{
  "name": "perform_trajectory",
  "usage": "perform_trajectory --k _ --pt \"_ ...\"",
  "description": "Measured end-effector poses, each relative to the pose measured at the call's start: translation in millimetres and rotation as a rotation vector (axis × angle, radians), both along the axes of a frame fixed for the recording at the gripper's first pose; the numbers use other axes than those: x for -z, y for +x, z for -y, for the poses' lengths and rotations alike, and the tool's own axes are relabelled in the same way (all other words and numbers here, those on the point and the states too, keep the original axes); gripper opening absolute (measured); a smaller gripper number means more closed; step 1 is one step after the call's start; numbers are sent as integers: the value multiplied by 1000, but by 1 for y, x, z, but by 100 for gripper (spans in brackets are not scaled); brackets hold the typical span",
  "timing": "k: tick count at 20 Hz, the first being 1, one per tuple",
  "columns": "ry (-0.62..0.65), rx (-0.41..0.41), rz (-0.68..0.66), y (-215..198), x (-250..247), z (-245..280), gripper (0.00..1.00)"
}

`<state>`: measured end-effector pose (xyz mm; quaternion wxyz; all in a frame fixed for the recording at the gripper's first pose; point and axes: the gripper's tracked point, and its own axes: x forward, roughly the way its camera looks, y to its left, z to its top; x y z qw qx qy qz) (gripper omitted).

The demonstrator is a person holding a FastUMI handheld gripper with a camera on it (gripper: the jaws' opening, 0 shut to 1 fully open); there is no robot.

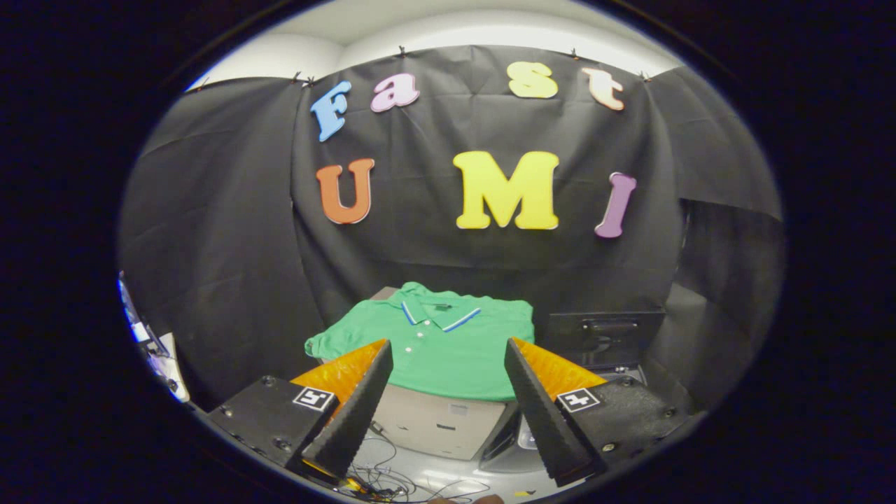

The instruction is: Put the clothes into the washing machine and then close the washing machine lid.

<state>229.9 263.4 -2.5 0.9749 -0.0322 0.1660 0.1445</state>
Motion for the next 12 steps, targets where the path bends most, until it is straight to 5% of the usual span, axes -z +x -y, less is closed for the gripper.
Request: perform_trajectory --k 12 --pt "-150 -131 -463 132 74 -82 100"
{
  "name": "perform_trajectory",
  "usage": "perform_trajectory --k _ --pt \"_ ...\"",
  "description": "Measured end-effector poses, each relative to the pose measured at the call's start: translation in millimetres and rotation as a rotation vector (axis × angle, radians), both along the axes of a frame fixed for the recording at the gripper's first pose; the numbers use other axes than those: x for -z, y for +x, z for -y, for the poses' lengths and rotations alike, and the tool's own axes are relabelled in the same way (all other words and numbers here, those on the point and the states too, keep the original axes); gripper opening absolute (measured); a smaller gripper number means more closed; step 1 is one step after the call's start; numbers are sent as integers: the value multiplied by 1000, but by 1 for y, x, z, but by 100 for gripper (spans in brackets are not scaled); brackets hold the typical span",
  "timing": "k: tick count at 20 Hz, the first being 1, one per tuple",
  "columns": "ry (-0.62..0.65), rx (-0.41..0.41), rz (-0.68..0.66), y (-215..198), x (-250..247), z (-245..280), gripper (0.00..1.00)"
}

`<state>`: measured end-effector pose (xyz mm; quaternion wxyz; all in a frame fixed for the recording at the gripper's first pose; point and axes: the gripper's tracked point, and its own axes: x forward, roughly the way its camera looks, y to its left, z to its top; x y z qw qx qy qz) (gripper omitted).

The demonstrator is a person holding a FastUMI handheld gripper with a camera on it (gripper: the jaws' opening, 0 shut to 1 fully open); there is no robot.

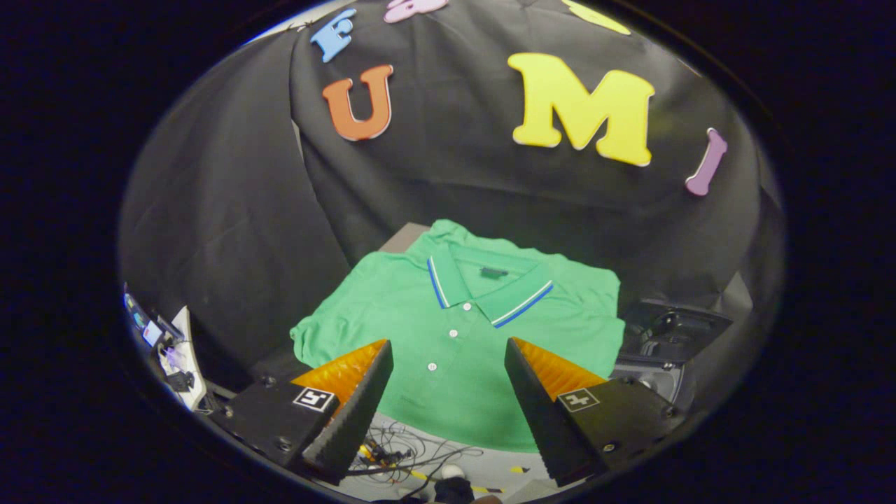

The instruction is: Put the clothes into the washing machine and then close the washing machine lid.

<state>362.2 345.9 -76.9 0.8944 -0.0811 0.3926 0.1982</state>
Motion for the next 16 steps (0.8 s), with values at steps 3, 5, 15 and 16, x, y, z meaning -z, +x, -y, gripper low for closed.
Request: perform_trajectory --k 3,5,15,16 --pt "-87 -1 -116 20 23 -7 100" --pt "-122 34 -194 29 39 -7 100" --pt "-135 213 -452 40 62 -14 96" --pt "-154 203 -465 40 61 -16 95"
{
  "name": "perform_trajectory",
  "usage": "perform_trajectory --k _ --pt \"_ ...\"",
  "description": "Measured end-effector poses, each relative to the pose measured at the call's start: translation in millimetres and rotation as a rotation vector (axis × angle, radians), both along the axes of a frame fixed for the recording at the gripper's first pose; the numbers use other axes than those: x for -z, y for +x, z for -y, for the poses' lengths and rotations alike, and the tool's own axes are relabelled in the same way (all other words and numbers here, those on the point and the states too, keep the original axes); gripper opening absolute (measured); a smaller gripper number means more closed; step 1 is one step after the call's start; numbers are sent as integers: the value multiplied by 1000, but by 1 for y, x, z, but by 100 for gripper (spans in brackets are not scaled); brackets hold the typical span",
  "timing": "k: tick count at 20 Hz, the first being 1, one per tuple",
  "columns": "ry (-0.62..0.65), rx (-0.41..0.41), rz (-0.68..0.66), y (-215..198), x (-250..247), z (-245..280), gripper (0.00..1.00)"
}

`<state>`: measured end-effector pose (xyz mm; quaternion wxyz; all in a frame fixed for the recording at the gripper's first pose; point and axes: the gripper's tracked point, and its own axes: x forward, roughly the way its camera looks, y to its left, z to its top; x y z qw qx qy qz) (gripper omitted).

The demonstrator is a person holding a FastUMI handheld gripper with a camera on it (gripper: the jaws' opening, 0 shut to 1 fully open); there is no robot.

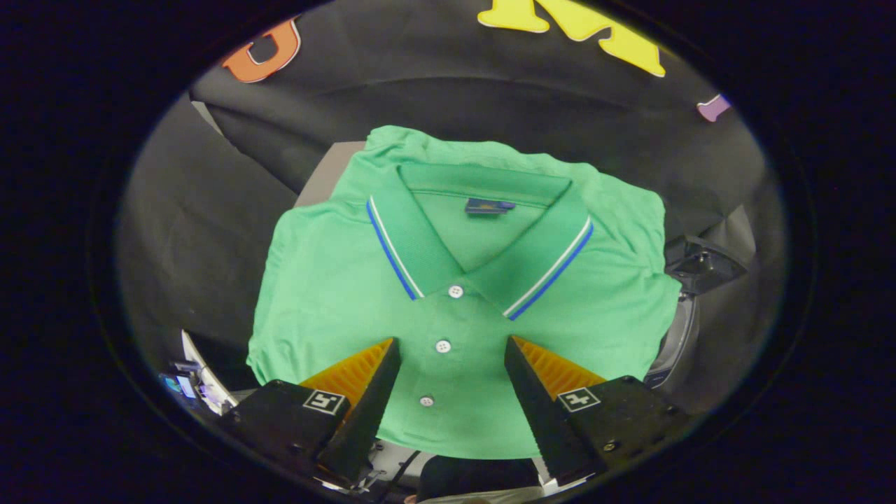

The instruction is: Put the clothes into the washing machine and then close the washing machine lid.

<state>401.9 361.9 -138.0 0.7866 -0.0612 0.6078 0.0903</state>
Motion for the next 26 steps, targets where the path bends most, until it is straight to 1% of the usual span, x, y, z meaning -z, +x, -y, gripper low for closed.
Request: perform_trajectory --k 1,3,4,5,6,7,8,10,12,14,16,19,22,26 --pt "-18 -7 -3 -1 3 1 95" --pt "-67 -49 -1 -4 5 3 96" --pt "-73 -45 1 -2 5 3 95" --pt "-72 -8 -15 -5 4 1 95" --pt "-74 12 -26 -2 3 3 92" --pt "-79 11 -30 -2 5 5 88" --pt "-79 28 -25 0 4 5 76" --pt "-73 32 -15 6 4 4 51" --pt "-64 21 -9 10 4 9 27" --pt "-25 22 -30 9 1 10 12" --pt "16 18 -48 10 2 12 7" --pt "48 25 -70 9 -1 15 6" --pt "69 -22 -57 10 -14 17 6" --pt "107 -77 -4 15 -49 22 6"
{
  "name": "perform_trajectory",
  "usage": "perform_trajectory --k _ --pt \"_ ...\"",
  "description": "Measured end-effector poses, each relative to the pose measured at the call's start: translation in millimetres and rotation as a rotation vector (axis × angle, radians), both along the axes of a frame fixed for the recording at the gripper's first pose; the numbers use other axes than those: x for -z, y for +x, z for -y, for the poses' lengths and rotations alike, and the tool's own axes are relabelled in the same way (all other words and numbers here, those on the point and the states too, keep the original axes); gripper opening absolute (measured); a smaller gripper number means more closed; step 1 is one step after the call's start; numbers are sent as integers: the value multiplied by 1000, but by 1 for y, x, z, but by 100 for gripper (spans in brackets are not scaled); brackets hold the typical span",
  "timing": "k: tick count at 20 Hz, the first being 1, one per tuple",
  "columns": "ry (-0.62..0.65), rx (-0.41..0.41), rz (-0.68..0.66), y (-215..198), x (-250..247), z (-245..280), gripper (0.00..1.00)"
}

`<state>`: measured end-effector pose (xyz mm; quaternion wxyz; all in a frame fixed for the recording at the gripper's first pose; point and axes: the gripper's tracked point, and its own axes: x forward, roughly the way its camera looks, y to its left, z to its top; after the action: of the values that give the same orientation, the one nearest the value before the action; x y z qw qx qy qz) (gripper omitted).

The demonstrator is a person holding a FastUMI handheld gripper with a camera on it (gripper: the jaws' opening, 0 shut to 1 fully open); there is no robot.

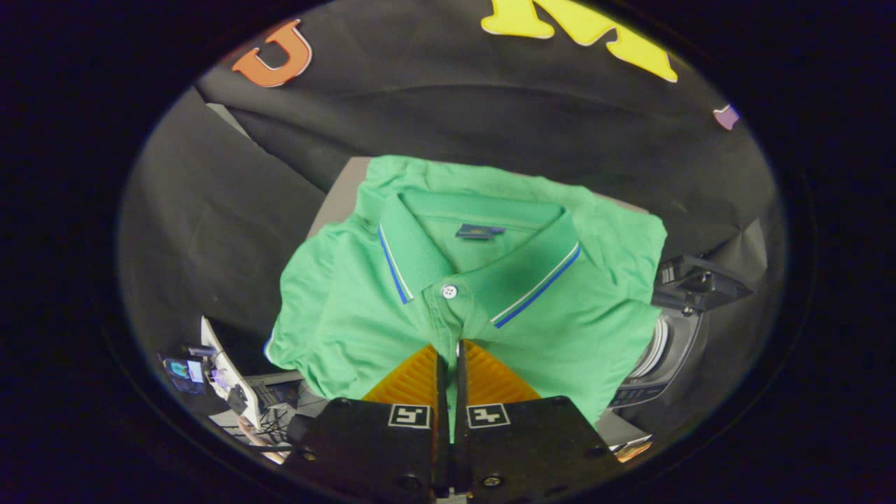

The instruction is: Put the clothes into the washing machine and then close the washing machine lid.

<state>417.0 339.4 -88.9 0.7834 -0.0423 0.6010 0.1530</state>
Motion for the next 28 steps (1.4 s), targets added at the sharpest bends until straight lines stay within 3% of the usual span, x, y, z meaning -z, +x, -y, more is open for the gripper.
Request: perform_trajectory --k 12,22,28 --pt "102 113 142 -12 -108 72 6" --pt "138 231 270 -51 -200 187 6" --pt "127 280 324 -74 -231 240 6"
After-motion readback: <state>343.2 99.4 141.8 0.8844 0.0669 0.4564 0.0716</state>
